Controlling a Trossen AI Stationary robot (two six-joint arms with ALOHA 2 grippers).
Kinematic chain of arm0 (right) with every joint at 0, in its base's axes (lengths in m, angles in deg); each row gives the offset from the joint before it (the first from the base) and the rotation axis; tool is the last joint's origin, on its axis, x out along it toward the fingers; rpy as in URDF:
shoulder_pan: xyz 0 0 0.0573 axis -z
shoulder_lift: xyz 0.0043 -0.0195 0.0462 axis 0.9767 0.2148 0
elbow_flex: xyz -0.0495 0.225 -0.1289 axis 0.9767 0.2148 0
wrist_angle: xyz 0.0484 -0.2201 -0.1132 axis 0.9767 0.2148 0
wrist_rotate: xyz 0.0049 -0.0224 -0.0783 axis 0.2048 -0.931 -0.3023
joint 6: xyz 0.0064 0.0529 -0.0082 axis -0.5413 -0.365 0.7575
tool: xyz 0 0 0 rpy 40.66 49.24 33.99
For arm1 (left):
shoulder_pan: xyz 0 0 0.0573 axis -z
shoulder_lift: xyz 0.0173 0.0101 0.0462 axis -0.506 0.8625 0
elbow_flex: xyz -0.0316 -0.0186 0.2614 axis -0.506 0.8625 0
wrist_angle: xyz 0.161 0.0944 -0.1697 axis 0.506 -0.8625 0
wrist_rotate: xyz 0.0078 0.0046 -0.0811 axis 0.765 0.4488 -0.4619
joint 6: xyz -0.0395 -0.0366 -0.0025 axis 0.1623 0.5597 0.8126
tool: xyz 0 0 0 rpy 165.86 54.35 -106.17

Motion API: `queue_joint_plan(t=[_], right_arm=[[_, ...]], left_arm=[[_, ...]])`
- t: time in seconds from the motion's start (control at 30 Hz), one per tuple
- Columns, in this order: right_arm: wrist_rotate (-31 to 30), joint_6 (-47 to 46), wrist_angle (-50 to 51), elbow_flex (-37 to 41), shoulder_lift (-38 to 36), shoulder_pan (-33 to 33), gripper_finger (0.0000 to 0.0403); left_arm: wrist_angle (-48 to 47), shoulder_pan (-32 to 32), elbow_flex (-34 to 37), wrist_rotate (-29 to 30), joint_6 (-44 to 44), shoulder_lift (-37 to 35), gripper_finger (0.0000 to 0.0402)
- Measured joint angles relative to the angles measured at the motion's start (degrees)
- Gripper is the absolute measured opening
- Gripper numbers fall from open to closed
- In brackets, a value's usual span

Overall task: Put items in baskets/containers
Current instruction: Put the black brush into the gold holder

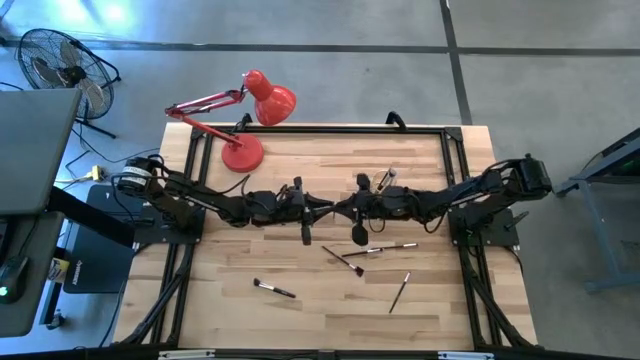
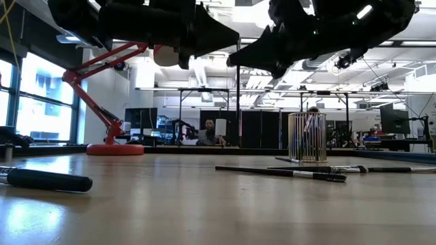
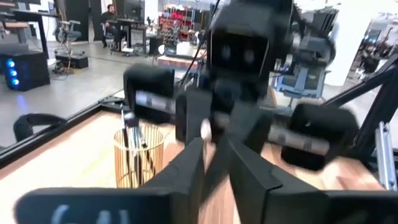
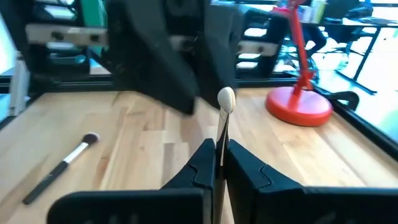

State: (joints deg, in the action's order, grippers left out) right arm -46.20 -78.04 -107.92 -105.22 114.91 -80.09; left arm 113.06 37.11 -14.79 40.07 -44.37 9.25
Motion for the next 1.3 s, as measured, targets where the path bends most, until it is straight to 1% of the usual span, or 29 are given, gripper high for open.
queue_joint_plan(t=[0.13, 0.23, 0.33, 0.5, 0.6, 0.67, 0.83, 0.9, 0.97, 1.17, 1.3], right_arm=[[-3.25, 0.08, 6.69, 0.00, -5.08, 0.39, 0.0020], [-9.36, 0.45, 14.18, 0.00, -10.19, 1.26, 0.0024], [-15.81, 1.50, 19.43, 0.55, -15.65, 2.43, 0.0016], [-20.43, 0.87, 23.75, 3.59, -22.81, 5.74, 0.0012], [-23.56, -2.38, 24.20, 7.00, -25.36, 8.09, 0.0016], [-23.45, -4.16, 23.27, 9.68, -26.21, 9.59, 0.0017], [-20.27, -7.92, 17.77, 15.27, -26.45, 11.73, 0.0012], [-18.78, -9.17, 15.78, 16.46, -26.43, 12.23, 0.0018], [-18.53, -9.39, 15.12, 17.12, -26.48, 12.44, 0.0035], [-18.79, -9.44, 15.13, 17.46, -26.45, 12.67, 0.0100], [-18.72, -8.16, 14.98, 17.39, -27.14, 12.67, 0.0127]], left_arm=[[-2.17, 0.03, 0.00, 1.64, 0.02, 0.00, 0.0110], [-2.93, 0.03, 0.02, 1.72, 0.34, 0.00, 0.0124], [-2.87, 0.03, 0.02, 1.70, 0.48, 0.00, 0.0127], [-5.67, 0.03, 0.02, 1.70, 2.43, 0.00, 0.0128], [-5.59, 0.03, 0.02, 1.70, 2.60, 0.00, 0.0128], [-5.64, 0.03, 0.02, 1.68, 2.60, 0.00, 0.0128], [-6.07, 0.03, 0.02, 1.69, 3.48, 0.00, 0.0128], [-6.11, 0.03, 0.02, 1.70, 3.48, 0.00, 0.0128], [-6.13, 0.03, 0.02, 1.70, 3.50, 0.00, 0.0128], [-5.98, 0.03, 0.02, 2.09, 3.73, 0.00, 0.0128], [-6.64, 0.03, 0.02, 2.13, 3.65, 0.00, 0.0128]])
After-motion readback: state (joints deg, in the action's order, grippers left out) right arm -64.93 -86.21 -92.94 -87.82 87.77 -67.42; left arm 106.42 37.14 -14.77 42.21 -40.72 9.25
